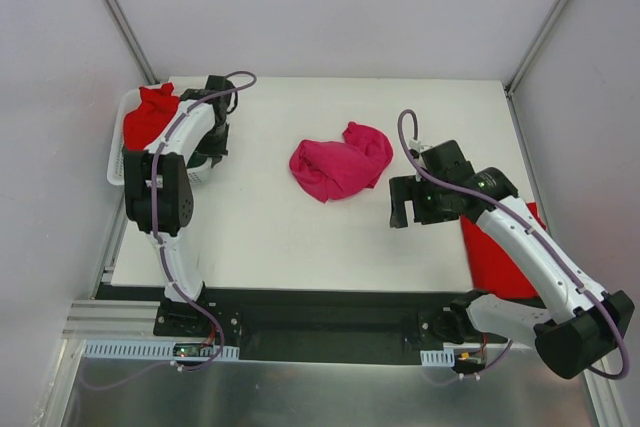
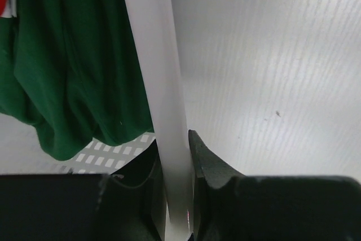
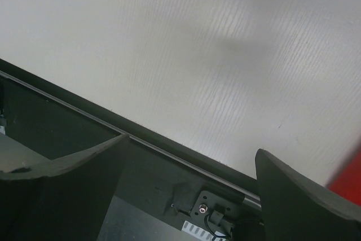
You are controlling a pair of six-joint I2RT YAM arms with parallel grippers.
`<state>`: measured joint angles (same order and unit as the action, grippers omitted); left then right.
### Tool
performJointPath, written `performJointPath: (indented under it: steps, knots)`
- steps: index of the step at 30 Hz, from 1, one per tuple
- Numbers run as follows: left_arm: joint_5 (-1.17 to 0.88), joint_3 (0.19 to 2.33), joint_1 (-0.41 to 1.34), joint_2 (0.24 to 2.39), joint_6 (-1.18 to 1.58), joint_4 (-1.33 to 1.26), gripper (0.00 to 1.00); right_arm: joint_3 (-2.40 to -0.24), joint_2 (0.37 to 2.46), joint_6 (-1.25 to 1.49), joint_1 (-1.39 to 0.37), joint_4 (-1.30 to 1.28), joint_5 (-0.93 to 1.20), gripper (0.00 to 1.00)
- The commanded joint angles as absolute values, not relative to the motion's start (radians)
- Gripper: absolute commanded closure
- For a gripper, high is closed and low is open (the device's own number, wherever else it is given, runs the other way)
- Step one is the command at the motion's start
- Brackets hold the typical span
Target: Fold and stack the t-shirts
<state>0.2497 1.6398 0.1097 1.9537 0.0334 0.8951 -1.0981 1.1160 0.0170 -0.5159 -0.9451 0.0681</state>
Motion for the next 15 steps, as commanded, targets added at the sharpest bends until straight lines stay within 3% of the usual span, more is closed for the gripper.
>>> performJointPath:
  steps: [1,3,6,10,15]
  knots:
    - [0.311,1.672,0.228,1.852,-0.207,0.845,1.0,-1.104,1.126,0.006,-0.512,-0.965,0.075,0.04]
    - [0.437,1.648,0.335,1.856,-0.277,0.844,1.0,-1.104,1.144,0.006,-0.511,-0.962,0.084,0.04]
    - [0.466,1.574,0.409,1.841,-0.301,0.847,1.0,-1.108,1.161,0.006,-0.512,-0.943,0.11,0.04]
    - [0.408,1.459,0.463,1.789,-0.307,0.856,1.0,-1.105,1.181,0.008,-0.511,-0.927,0.126,0.04]
    - [0.502,1.361,0.459,1.764,-0.301,0.838,1.0,-1.098,1.187,0.014,-0.511,-0.91,0.14,0.04]
